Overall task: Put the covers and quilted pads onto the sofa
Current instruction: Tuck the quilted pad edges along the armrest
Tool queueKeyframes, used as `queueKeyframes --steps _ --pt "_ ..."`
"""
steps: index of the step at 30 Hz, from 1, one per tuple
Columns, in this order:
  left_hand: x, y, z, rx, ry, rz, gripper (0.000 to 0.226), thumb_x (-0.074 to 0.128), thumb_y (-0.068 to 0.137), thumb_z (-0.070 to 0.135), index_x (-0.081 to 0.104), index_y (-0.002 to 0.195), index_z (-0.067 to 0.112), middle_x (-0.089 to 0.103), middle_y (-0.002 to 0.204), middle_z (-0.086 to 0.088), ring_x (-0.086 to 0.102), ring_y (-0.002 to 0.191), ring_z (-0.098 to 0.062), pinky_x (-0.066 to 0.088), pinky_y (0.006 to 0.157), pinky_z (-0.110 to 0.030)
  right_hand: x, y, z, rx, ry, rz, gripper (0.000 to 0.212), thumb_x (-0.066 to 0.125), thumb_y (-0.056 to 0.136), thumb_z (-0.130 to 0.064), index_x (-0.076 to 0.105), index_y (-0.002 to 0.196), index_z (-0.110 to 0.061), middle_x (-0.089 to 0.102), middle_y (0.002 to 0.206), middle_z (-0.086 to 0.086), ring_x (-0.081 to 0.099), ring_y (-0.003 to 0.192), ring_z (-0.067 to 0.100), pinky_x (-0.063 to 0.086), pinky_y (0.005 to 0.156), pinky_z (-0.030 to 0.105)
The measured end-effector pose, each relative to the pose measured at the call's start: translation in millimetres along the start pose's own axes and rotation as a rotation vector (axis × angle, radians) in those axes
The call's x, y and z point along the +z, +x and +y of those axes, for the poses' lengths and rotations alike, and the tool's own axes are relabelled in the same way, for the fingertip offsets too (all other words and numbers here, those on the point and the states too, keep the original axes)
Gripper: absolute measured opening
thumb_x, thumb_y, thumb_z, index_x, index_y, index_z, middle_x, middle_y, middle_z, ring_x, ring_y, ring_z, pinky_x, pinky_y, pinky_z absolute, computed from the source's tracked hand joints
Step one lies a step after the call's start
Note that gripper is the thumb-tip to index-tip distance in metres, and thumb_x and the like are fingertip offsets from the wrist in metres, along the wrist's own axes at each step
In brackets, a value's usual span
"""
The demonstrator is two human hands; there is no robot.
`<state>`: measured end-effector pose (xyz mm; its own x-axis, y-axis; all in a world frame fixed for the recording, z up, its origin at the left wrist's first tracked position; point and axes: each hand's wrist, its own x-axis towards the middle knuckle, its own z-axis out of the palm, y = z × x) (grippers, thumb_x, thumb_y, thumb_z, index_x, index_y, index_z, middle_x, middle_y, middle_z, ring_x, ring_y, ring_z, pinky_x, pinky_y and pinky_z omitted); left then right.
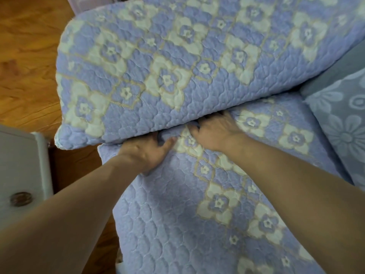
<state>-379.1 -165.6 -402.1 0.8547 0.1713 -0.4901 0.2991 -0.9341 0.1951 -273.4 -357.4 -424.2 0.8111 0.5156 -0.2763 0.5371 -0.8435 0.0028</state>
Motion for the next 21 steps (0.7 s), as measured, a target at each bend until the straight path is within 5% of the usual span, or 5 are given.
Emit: queueKeyframes --steps 6,9,11,15,21 --pt "4.0 22.3 -2.4 -0.095 -0.189 -0.013 0.078 0.025 0.089 0.082 0.016 0.157 0.045 0.005 0.168 0.008 0.005 0.155 -0.023 0.002 0.126 -0.042 13.7 -40.2 -8.5 0.093 0.048 0.316 0.039 0.045 0.097 -0.039 0.069 0.110 -0.012 0.067 0.109 0.009 0.057 0.108 0.029 0.042 0.101 0.044" --pt "15.7 8.6 1.0 0.009 0.178 0.065 0.103 -0.019 0.083 0.079 0.050 0.144 0.032 0.057 0.140 -0.007 0.053 0.128 -0.034 0.046 0.104 -0.046 7.7 -38.1 -6.1 0.102 0.072 0.289 0.038 0.051 0.092 -0.039 0.071 0.109 -0.011 0.067 0.106 0.013 0.060 0.105 0.031 0.045 0.098 0.044" --pt "23.0 -0.9 2.6 0.041 0.136 0.252 0.089 0.003 0.094 0.073 0.070 0.114 0.019 0.072 0.098 -0.012 0.068 0.088 -0.037 0.055 0.069 -0.040 4.7 -31.0 -4.5 0.097 0.078 0.255 0.041 0.048 0.090 -0.040 0.071 0.110 -0.012 0.067 0.110 0.014 0.059 0.109 0.032 0.042 0.102 0.043" --pt "33.8 -6.2 4.8 0.024 0.098 0.384 0.062 0.039 0.097 0.057 0.074 0.087 0.007 0.070 0.077 -0.019 0.067 0.067 -0.041 0.052 0.056 -0.040 6.9 -23.5 -4.4 0.085 0.000 0.231 0.046 0.040 0.089 -0.045 0.073 0.100 -0.014 0.072 0.101 0.011 0.062 0.104 0.029 0.036 0.100 0.041" --pt "12.7 20.8 -13.9 0.150 -0.147 0.091 0.081 0.023 0.091 0.079 0.035 0.155 0.030 0.028 0.164 -0.005 0.024 0.151 -0.029 0.022 0.123 -0.046 -2.5 -4.4 9.2 0.015 0.072 0.117 0.053 0.035 0.084 -0.057 0.072 0.094 -0.021 0.072 0.105 0.004 0.061 0.109 0.027 0.045 0.095 0.039"
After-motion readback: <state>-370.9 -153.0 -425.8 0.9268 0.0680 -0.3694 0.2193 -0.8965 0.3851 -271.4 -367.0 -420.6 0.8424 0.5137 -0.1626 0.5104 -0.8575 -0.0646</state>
